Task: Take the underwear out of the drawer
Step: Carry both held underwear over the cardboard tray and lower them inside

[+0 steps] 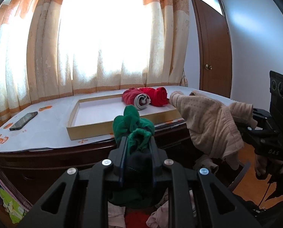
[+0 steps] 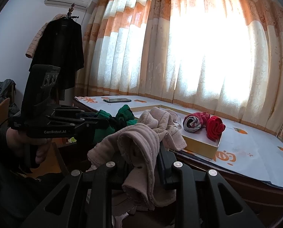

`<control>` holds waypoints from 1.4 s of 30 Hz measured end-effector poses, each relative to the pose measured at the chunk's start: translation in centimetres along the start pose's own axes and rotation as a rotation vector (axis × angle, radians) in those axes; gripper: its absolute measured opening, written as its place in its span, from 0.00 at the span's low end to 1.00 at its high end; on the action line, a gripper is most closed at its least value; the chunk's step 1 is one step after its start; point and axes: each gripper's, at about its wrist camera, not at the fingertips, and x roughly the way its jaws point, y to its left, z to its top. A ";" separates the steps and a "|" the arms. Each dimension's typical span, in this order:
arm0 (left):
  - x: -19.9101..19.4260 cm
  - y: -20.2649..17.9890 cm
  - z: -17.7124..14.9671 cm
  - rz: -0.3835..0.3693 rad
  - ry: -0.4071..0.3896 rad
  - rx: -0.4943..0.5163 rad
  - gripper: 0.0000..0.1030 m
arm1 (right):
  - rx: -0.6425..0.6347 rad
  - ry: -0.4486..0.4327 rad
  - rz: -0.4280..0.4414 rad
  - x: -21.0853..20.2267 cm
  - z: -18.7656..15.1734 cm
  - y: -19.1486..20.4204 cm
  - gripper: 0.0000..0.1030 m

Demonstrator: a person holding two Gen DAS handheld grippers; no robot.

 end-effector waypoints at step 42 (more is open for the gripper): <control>0.2 2.2 4.4 0.042 -0.073 0.013 0.17 | -0.026 -0.037 -0.003 2.2 5.0 -1.0 0.26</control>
